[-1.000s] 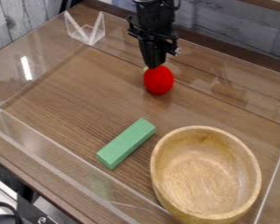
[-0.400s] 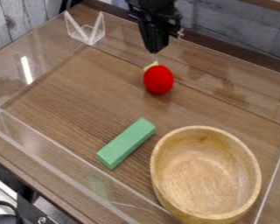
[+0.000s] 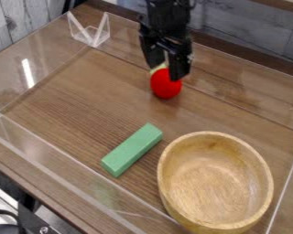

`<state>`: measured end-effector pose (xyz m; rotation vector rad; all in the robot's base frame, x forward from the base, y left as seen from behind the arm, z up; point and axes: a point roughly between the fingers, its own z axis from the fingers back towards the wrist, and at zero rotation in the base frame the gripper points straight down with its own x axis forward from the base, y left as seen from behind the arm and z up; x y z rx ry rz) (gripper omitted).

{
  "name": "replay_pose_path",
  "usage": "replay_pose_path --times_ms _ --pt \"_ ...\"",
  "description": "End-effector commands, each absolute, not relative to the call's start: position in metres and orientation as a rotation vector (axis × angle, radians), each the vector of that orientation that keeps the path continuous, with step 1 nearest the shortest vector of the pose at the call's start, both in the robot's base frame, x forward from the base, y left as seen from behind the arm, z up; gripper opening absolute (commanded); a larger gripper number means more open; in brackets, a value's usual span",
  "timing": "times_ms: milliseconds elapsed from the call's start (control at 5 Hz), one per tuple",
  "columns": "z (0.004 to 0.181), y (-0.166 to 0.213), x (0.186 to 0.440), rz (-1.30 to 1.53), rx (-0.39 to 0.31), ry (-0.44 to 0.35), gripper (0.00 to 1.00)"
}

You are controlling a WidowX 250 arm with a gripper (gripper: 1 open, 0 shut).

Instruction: Move the red fruit to the left

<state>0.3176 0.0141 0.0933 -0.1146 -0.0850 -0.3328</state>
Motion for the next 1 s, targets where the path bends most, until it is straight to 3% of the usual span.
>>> replay_pose_path --times_ms 0,200,600,800 --pt "0.1 0.019 0.33 -0.352 -0.09 -0.13 0.0" --pt "0.103 0.031 0.338 -0.344 -0.079 -0.138 0.0" --pt "0.129 0.061 0.338 -0.281 -0.06 -0.177 0.0" --pt "0.125 0.064 0.343 -0.231 -0.054 -0.18 0.0"
